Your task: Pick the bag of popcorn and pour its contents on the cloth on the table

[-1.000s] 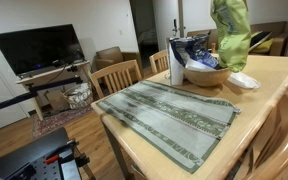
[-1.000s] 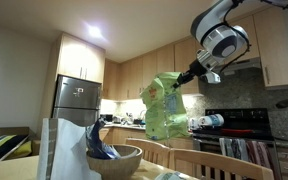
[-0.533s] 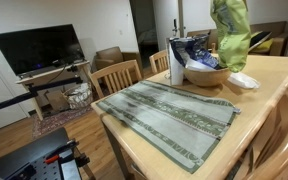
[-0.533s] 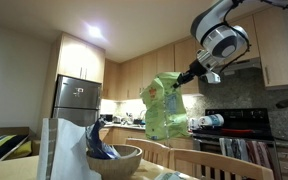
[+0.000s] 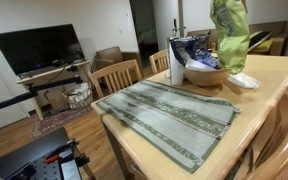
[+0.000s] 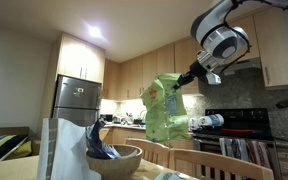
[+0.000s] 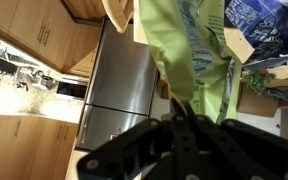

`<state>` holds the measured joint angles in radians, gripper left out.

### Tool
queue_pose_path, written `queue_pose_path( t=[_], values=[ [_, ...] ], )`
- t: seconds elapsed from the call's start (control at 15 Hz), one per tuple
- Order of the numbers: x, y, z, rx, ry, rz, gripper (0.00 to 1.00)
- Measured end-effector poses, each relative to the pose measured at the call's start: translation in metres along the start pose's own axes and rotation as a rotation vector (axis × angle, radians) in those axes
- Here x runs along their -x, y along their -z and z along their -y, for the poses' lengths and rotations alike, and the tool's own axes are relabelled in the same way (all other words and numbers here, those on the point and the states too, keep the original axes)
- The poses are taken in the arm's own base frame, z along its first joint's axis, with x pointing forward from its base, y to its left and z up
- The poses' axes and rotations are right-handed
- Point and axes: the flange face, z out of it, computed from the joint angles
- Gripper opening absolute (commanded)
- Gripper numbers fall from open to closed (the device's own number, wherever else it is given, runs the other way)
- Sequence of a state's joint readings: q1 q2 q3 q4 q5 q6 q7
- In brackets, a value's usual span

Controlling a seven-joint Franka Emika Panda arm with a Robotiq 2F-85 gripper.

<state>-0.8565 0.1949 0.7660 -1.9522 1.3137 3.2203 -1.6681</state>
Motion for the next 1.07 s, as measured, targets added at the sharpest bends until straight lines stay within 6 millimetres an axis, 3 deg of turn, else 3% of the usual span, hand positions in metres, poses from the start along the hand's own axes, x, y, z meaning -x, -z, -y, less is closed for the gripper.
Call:
queue_pose_path(
  t=[0.53,1.07],
  values=[
    [0.04,-0.006,0.001,-0.009,-0.019,0.077,0.0],
    [0.047,-0.007,0.005,-0.014,-0.065,0.081,0.0]
  ],
)
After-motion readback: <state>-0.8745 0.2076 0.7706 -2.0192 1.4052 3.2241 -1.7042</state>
